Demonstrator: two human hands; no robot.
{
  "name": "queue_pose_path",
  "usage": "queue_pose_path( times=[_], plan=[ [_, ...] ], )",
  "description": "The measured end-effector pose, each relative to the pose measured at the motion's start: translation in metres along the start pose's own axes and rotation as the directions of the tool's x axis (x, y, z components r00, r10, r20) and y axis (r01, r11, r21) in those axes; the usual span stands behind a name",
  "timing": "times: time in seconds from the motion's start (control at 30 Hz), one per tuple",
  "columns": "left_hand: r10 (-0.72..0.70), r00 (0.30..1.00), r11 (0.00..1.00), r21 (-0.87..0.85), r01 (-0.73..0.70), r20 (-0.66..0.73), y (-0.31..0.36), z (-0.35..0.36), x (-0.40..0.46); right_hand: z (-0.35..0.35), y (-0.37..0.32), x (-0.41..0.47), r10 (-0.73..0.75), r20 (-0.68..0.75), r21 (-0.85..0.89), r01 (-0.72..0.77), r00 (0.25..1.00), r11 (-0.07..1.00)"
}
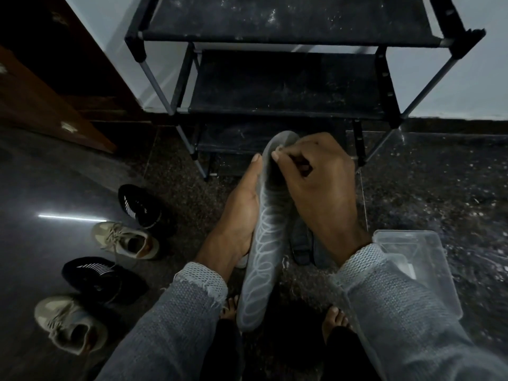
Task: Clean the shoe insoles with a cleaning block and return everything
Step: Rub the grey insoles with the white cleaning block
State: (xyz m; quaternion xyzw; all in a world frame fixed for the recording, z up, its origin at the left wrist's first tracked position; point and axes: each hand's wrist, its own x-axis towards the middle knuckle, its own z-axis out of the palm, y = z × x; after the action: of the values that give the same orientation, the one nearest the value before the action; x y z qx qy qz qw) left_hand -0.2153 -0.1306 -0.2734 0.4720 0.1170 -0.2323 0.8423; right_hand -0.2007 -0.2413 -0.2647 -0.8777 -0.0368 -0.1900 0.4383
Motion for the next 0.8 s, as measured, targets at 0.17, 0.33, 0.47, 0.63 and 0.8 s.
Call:
queue_pose_path(
  times=[0.17,0.33,0.47,0.63,0.8],
  plan=[
    [0.041,0.997,0.998,0.039,-0.039,-0.063,0.002,0.0,0.001,-0.007,0.007,0.006,0.052,-0.023,0.039,-0.051,0.998,0.998],
    [0.012,0.999,0.999,0.05,-0.009,-0.047,-0.002,0.0,0.003,-0.009,0.01,0.01,0.089,-0.087,0.073,-0.083,0.992,0.994],
    [0.029,0.998,0.997,0.073,-0.024,-0.057,-0.002,0.002,0.0,-0.007,0.002,0.007,0.03,-0.084,0.08,-0.023,0.996,0.997],
    [0.004,1.0,1.0,-0.004,-0.005,-0.024,-0.002,0.001,0.0,-0.001,-0.008,0.001,-0.094,-0.039,0.042,0.096,0.995,0.995],
    [-0.017,0.998,0.999,0.033,0.019,-0.054,-0.001,0.005,-0.002,-0.012,0.012,0.014,0.008,-0.12,0.042,-0.003,0.993,0.999]
  ],
)
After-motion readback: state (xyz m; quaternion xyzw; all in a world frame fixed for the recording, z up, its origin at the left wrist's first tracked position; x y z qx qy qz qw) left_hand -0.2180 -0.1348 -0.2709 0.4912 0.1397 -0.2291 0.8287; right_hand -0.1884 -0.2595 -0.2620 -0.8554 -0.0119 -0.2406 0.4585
